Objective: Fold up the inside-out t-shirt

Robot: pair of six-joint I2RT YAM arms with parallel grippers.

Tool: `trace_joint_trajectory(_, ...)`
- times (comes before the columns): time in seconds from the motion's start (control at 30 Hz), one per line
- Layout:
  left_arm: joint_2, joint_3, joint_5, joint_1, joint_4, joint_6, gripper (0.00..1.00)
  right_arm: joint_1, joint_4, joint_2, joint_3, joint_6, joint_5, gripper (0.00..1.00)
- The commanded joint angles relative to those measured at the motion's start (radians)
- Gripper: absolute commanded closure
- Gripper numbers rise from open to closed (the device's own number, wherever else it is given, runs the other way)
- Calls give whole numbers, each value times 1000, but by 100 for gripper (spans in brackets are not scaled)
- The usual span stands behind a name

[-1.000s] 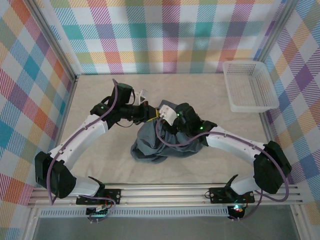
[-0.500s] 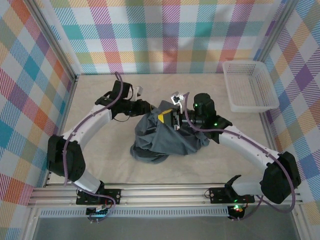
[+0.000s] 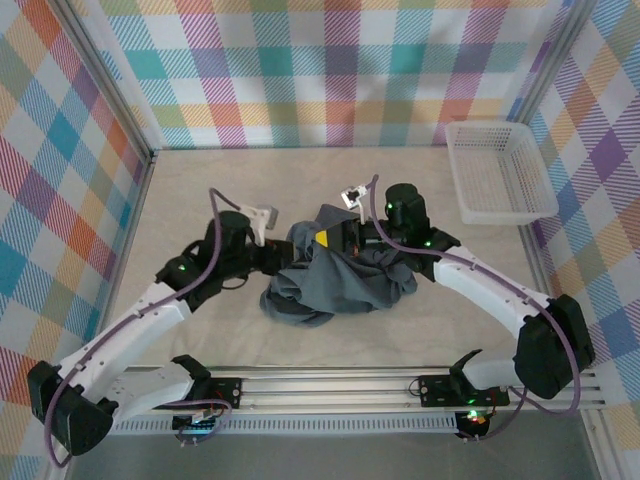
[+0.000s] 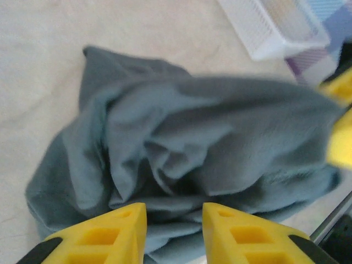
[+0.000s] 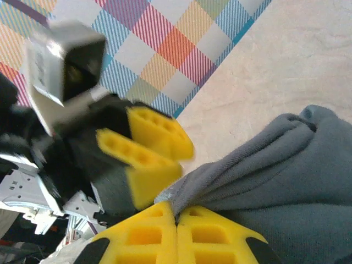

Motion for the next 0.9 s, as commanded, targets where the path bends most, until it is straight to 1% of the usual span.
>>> trace_joint_trajectory(0.0,58,-63,-59,-59,191,20,59,-2,-6,2,63,7,-47,100)
trace_joint_trajectory(0.07,92,-68,-57,-61,239,49,39,-2,-10,1,65,8,-53,100)
trace_joint_trajectory(0.1,112,-61,-51,-61,256,73,30,-1,-10,0,65,11,-58,100)
trace_joint_trajectory(0.13,130,-55,-42,-61,268,93,26,-2,-10,-2,64,15,-60,100)
trace_joint_trajectory(0.2,174,-29,-48,-62,280,126,22,-2,-8,-5,59,24,-61,100)
trace_joint_trajectory(0.27,206,-3,-53,-62,290,135,22,-2,-8,-8,55,28,-62,100)
trace_joint_trajectory(0.3,217,9,-61,-62,292,136,23,-2,-8,-11,52,31,-59,100)
trace_joint_trajectory(0.37,221,30,-77,-61,290,129,29,-2,-14,-17,47,29,-55,100)
trace_joint_trajectory(0.4,211,36,-85,-61,292,121,36,-2,-25,-22,45,22,-42,100)
trace_joint_trajectory(0.5,154,32,-109,-60,290,95,60,-8,-92,-35,41,-13,27,100)
trace_joint_trajectory(0.57,116,31,-115,-59,260,89,70,-26,-137,-32,42,-23,53,100)
trace_joint_trajectory(0.63,84,36,-108,-60,210,89,78,-49,-153,-27,36,-12,50,100)
trace_joint_trajectory(0.73,40,30,-101,-60,161,75,98,-63,-166,-20,33,-30,36,100)
trace_joint_trajectory(0.77,27,28,-91,-60,160,63,100,-63,-184,-18,37,-48,37,100)
trace_joint_trajectory(0.8,18,28,-68,-60,163,45,100,-64,-214,-15,45,-71,53,100)
trace_joint_trajectory(0.83,12,38,-36,-57,165,27,100,-68,-257,-12,54,-98,88,100)
trace_joint_trajectory(0.87,14,60,8,-55,160,3,100,-76,-316,-7,66,-120,161,100)
